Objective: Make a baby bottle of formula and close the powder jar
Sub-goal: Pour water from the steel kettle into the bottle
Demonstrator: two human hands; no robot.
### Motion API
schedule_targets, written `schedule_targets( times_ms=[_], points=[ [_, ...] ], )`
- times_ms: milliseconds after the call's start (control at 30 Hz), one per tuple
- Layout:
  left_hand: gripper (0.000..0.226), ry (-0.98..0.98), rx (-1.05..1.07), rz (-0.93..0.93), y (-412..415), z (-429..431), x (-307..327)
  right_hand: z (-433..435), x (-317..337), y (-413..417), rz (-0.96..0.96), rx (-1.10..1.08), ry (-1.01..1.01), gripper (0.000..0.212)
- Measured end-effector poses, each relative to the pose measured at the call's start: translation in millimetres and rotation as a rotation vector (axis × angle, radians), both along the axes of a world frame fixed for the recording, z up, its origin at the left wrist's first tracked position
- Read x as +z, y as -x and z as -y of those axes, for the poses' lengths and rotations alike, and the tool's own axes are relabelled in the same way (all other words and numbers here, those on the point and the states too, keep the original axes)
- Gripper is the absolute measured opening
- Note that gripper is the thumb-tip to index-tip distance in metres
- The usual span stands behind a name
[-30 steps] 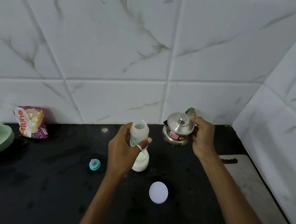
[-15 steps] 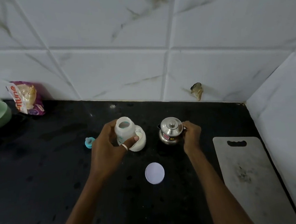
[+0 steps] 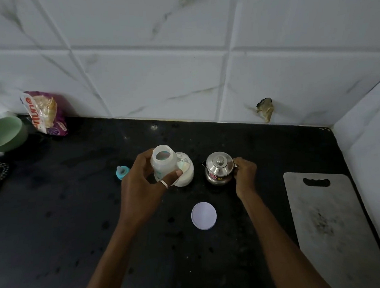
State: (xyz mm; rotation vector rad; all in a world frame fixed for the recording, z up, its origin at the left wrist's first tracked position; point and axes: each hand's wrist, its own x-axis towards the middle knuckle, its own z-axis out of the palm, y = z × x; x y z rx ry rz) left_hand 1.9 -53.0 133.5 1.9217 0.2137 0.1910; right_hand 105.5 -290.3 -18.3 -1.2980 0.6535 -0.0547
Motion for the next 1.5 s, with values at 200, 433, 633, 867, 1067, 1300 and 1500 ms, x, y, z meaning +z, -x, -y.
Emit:
schedule_targets(
  times_ms=[200,433,633,867,1067,1300,1500],
  points=[
    [0.058,-0.006,-0.003,0.005,0.5,-1.9,-1.4,2.3,-8.8,5.3,-0.047,-0.001,0.009,0.042],
    [0.059,-0.026,-0.012,0.013,4.5,0.2,-1.0,14.0,-17.6,13.4,0.031,0.087,0.245,0.022],
    [0.06,-0.02,-0.016,0.005,17.1,1.7,1.7,22.1,-3.4,32.4,0.102,0.03,0.521,0.034],
    [0.061,-0.022,-0.01,0.0,36.6,0.4,7.7,14.3,33.5,71.7,0.275,0.121,0.665,0.032],
    [0.061,-0.002,0.024,-0.04,55.5,-15.7,8.6,-7.2,50.3,97.3,0.337,0.219,0.712,0.022],
    [0.06,0.011,0.042,-0.074,67.4,-53.3,-0.9,-36.4,54.2,113.2,0.374,0.285,0.7,0.025],
    [0.064,0.062,0.024,-0.103,59.4,-98.9,-17.7,-81.2,55.7,114.5,0.373,0.337,0.738,0.022]
  ],
)
